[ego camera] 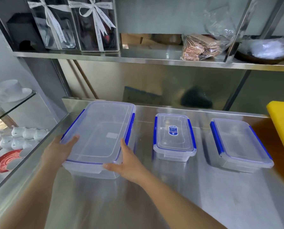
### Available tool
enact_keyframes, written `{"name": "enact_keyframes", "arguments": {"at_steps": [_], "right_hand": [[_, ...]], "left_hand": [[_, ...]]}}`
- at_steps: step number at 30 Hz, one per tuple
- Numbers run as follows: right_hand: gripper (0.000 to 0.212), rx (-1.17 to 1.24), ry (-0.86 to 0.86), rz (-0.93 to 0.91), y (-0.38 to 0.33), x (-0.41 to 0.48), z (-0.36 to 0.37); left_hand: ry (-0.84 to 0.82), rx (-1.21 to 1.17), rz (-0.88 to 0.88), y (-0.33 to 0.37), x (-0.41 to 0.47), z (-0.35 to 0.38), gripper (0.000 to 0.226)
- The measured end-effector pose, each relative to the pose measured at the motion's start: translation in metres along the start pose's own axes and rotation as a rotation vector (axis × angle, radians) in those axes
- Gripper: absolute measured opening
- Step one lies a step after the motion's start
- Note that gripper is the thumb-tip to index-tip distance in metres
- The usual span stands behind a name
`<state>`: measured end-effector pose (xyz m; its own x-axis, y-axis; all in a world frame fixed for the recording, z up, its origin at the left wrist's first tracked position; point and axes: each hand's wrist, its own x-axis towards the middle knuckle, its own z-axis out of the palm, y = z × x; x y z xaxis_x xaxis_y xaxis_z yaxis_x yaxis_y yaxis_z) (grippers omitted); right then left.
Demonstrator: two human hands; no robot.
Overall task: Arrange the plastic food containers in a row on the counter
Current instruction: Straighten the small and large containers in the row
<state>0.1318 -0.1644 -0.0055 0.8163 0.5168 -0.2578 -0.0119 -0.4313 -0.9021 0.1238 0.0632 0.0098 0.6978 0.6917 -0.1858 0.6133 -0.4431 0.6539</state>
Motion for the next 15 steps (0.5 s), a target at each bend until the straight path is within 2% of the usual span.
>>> {"name": "enact_keyframes", "arguments": {"at_steps": [10, 15], "right_hand": [[0.11, -0.026, 0.046, -0.009, 0.004, -0.008, -0.008], [0.106, -0.138, 0.002, 0.018, -0.002, -0.013, -0.013]], "left_hand": [[0.025, 0.162, 0.058, -0.005, 0.005, 0.01, 0.086], [0.021, 0.167, 0.079, -0.006, 0.005, 0.013, 0.074]]}}
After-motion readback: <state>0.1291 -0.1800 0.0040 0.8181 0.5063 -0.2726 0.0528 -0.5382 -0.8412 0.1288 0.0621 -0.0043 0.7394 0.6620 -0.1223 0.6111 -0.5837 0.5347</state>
